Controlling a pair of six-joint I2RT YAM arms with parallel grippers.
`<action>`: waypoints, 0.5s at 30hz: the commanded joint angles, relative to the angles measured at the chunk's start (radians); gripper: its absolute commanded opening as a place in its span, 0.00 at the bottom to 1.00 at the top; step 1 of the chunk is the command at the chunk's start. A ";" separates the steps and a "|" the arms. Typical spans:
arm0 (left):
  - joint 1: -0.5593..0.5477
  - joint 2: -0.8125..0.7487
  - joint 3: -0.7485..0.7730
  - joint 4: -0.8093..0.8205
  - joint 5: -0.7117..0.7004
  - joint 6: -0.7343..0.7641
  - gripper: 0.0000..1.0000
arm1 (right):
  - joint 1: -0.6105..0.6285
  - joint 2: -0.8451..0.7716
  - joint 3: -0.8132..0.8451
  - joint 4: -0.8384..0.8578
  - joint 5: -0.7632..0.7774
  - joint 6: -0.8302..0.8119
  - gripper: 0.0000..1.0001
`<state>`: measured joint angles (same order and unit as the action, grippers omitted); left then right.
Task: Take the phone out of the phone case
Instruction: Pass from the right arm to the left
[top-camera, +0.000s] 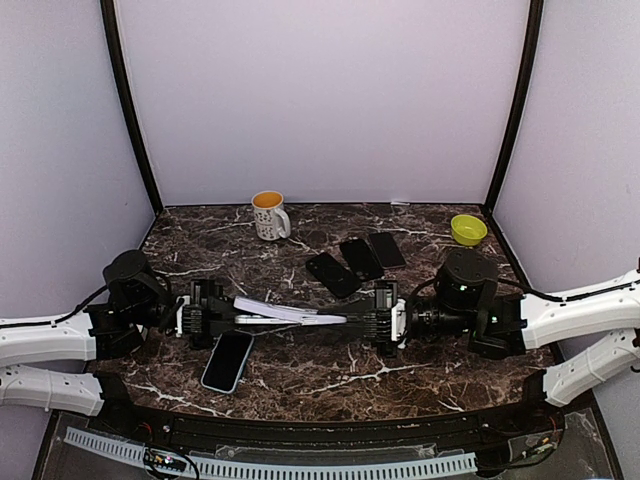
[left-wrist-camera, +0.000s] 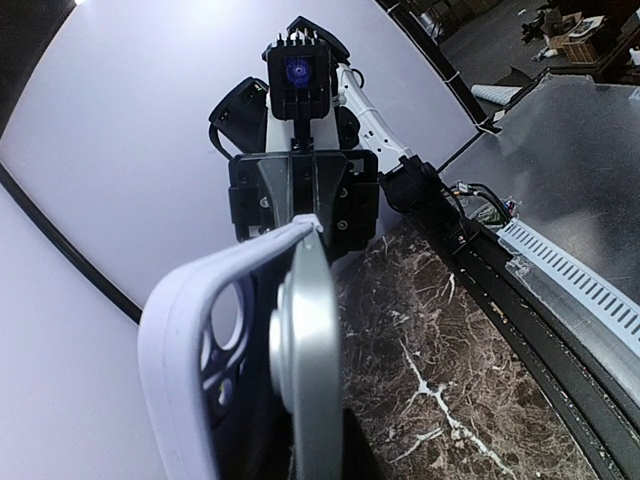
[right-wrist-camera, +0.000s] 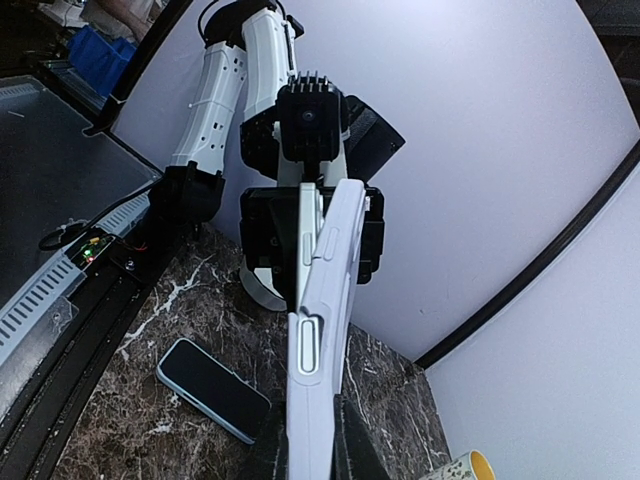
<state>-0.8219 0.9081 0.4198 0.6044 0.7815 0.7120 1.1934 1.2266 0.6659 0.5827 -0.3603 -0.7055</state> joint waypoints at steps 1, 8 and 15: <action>0.001 -0.015 -0.003 0.018 0.022 0.001 0.03 | 0.002 -0.022 0.005 0.084 -0.006 0.010 0.00; -0.001 -0.023 -0.011 0.012 -0.042 0.047 0.00 | 0.002 -0.022 -0.038 0.206 0.078 0.135 0.33; -0.007 -0.014 -0.003 -0.054 -0.075 0.127 0.00 | 0.003 -0.045 -0.048 0.103 0.133 0.275 0.99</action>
<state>-0.8238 0.9066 0.4152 0.5426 0.7315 0.7761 1.1934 1.2118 0.6220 0.6888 -0.2634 -0.5327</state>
